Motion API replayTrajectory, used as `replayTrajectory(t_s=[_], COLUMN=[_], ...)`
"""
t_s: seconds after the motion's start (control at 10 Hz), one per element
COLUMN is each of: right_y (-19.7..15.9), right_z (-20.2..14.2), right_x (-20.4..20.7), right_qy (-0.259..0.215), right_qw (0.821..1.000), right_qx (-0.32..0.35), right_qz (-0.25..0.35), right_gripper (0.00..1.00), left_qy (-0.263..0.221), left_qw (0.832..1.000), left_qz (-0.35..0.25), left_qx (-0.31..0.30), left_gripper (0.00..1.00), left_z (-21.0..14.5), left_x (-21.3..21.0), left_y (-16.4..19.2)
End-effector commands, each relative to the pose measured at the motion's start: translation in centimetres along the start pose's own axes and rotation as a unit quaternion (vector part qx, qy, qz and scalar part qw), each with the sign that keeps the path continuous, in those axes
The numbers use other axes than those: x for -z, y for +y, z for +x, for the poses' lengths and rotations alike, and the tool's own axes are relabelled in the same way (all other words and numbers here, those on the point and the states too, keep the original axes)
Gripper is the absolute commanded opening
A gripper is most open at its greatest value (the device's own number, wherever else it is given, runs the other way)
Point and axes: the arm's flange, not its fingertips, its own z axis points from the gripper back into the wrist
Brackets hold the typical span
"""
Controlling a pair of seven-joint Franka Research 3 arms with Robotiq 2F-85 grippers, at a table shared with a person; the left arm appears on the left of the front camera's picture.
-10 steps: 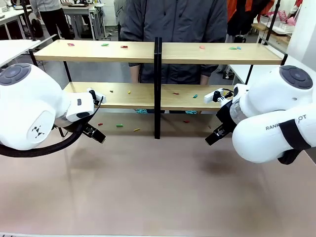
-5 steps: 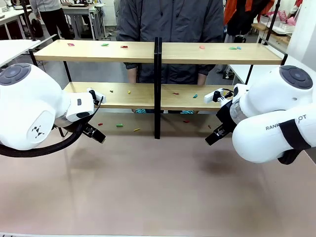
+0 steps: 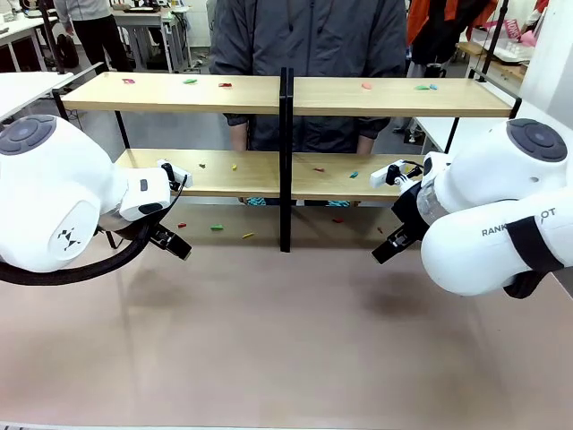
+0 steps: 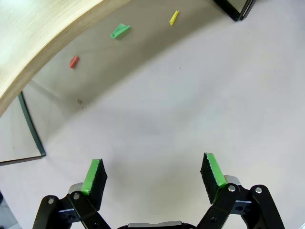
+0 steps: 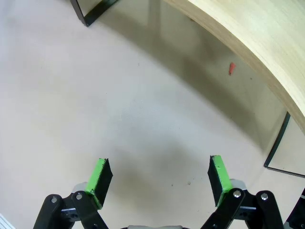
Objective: Clean the shelves.
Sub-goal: Pick up the Duster when the human hands it over.
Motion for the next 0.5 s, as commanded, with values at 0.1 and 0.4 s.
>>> replayTrajectory(t_s=[0.1, 0.4], right_y=[-0.6, -3.0], right_z=[-0.5, -5.2], right_x=[-4.4, -18.2], right_qy=[-0.018, -0.089], right_qw=[1.0, 0.995], right_qx=[0.005, 0.013], right_qz=[0.006, 0.041], right_gripper=[1.0, 1.0], left_qy=[-0.042, -0.148], left_qw=[0.996, 0.983], left_qz=[-0.05, -0.086], left_qx=[0.056, 0.063], left_gripper=[1.0, 1.0], left_z=[-1.3, -5.7], left_x=[-7.7, -21.2], left_y=[2.5, 6.6])
